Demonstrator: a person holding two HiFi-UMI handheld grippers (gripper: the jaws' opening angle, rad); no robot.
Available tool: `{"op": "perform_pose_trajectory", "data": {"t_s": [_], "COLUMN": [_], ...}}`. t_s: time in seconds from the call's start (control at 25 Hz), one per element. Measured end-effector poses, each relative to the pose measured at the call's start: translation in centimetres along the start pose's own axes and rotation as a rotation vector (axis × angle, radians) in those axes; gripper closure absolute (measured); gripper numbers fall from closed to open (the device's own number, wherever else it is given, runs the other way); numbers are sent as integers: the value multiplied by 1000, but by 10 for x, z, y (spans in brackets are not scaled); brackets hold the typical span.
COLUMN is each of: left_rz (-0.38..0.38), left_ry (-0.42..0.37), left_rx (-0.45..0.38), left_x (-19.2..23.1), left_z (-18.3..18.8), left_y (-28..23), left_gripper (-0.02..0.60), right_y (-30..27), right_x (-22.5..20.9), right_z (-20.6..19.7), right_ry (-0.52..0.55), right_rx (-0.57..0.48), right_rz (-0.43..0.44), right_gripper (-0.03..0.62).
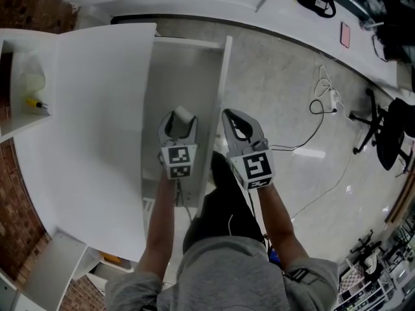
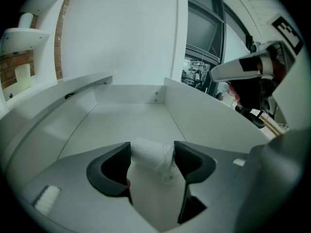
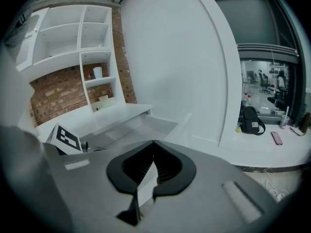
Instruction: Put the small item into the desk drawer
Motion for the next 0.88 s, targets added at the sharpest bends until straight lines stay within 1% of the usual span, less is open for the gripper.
{"op": "perform_pose_trajectory", "data": {"t_s": [0.6, 0.88], "left_rz": [0, 24], "left_ry": [9, -1], "left_rx": [6, -33], "left_x": [-1, 1], "left_z": [-1, 12], "left_y": [-1, 16], "left_gripper": [279, 279], "right_y": [-4, 4], "right_x": [-2, 4], "right_z": [4, 15], "right_ry": [-5, 2], "right_rx": [-5, -27], "right_rz": [10, 18], "right_gripper": [591, 591]}}
Point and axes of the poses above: the fingertips, and each gripper's own axes: y backward along the fingers, x to its left, z out of its top, the point moved 2 cm from there along y, backward along the fingers
